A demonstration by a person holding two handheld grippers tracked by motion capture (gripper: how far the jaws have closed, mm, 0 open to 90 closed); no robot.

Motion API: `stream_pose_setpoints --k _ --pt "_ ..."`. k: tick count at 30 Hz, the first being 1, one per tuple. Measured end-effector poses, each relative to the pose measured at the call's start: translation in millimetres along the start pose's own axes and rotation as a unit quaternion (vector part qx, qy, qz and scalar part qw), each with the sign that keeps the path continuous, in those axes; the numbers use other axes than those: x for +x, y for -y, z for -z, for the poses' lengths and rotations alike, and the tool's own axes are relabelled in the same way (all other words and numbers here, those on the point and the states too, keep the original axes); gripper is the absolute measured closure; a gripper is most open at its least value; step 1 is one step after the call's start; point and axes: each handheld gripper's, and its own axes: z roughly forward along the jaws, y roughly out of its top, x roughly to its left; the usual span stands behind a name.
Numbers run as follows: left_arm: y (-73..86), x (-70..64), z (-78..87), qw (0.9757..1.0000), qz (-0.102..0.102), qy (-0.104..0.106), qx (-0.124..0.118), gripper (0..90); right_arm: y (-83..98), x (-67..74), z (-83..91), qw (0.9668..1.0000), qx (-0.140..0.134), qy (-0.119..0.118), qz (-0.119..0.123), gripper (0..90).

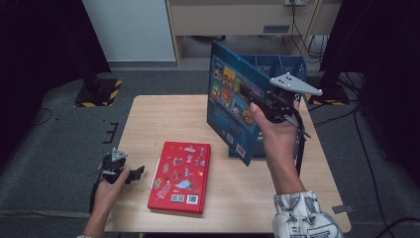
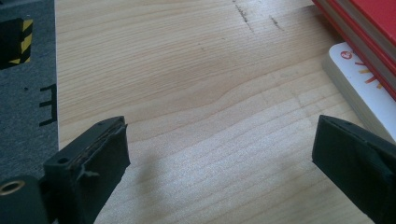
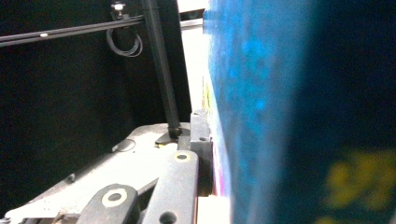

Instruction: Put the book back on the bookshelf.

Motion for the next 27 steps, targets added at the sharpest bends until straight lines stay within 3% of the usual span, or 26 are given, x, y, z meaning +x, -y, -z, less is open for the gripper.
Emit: stream_pose_setpoints --k 13,27 --pt "-0.1 -0.1 -0.3 1.0000 0.000 -0.001 -0.001 3.1 -7.2 -20.4 12.0 0.9988 -0.006 0.048 -0.002 83.0" --pt "-2.0 -3.1 0.2 0.9999 -0.007 -0.009 -0.008 3.3 -10.2 -43.0 12.0 0.9946 -0.004 0.103 0.008 83.0"
